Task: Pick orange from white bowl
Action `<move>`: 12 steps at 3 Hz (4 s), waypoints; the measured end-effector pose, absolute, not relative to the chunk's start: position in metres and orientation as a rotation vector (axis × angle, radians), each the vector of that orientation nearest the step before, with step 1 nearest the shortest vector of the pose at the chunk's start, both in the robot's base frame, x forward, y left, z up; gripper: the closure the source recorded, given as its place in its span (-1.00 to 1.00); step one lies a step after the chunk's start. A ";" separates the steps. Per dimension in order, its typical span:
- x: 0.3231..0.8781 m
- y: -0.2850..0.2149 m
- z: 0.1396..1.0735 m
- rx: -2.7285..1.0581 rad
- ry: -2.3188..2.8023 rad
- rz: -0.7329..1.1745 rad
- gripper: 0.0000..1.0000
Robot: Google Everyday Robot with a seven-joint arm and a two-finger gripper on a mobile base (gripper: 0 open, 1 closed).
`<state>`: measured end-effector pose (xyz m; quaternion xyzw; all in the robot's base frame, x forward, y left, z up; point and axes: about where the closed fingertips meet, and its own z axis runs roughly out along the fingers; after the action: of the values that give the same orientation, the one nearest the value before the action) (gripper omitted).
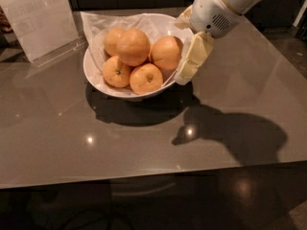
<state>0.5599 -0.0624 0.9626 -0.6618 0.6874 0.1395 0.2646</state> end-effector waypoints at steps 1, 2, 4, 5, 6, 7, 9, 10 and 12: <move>0.593 -0.016 0.946 -1.828 1.813 0.492 -1.00; 0.594 -0.012 0.947 -1.832 1.804 0.494 -1.00; 0.603 0.012 0.940 -1.817 1.732 0.556 -1.00; 0.614 0.037 0.934 -1.823 1.682 0.614 -1.00; 0.622 0.055 0.930 -1.816 1.648 0.651 -1.00; 0.626 0.066 0.931 -1.804 1.615 0.661 -0.62; 0.626 0.066 0.931 -1.804 1.615 0.661 0.31; 0.626 0.066 0.931 -1.804 1.615 0.661 0.77; 0.626 0.066 0.935 -1.804 1.615 0.661 1.00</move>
Offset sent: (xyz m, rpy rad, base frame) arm 0.0544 0.0719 -0.0170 0.0452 0.0659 0.1088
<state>0.6264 0.0662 0.9346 -0.6833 0.6115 0.2504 0.3106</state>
